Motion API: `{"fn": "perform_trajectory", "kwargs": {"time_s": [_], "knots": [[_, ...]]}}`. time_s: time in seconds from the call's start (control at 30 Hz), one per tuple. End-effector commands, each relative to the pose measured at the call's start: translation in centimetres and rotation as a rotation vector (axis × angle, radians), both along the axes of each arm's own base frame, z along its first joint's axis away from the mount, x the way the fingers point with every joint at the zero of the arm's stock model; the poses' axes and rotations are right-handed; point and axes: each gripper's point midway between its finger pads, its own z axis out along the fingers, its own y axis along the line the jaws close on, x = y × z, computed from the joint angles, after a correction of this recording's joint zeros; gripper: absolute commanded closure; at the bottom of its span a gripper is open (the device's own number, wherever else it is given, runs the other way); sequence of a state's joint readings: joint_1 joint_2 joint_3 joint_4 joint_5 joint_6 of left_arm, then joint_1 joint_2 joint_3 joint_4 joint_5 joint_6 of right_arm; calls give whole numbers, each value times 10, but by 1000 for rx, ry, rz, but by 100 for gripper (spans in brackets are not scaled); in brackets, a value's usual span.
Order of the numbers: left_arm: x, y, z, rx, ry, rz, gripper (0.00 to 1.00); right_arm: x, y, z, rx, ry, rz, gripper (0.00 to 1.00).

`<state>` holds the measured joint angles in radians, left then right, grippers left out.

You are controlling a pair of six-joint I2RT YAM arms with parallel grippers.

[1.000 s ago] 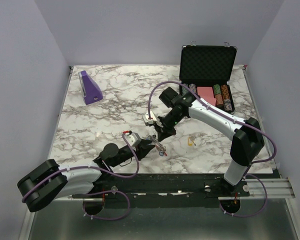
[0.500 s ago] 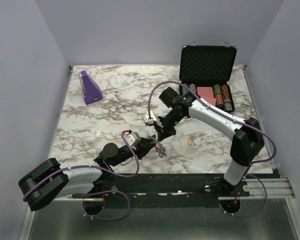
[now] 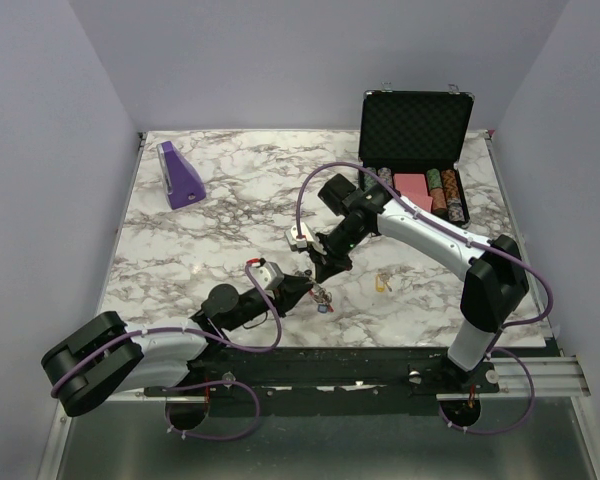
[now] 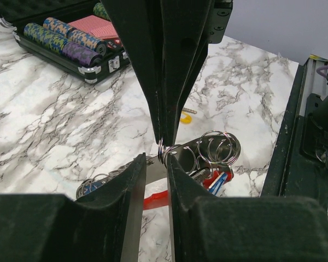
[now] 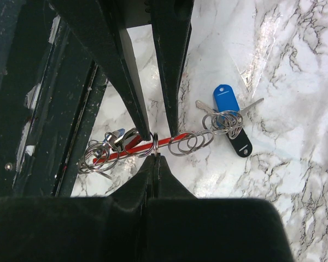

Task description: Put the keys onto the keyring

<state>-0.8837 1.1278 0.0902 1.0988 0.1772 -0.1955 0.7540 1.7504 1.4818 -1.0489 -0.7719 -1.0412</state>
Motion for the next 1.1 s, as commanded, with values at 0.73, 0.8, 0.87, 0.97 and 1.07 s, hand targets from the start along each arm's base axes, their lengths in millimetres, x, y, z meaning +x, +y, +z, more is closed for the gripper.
{"fn": "perform_trajectory", "kwargs": {"time_s": [0.73,0.8,0.87,0.97,1.07], "knots": [[1,-13,12,-1,-33,-45,89,-11,3,2,23,40,34,99],[1,-12,13,0,-34,-43,91,-12,3,2,22,43,34,99],[1,-12,12,1,-33,-43,90,-12,2,2,21,44,34,99],[2,-10,13,-4,-29,-35,82,-12,3,2,21,44,34,99],[1,-8,15,-13,-32,-29,74,-12,2,2,21,44,34,99]]}}
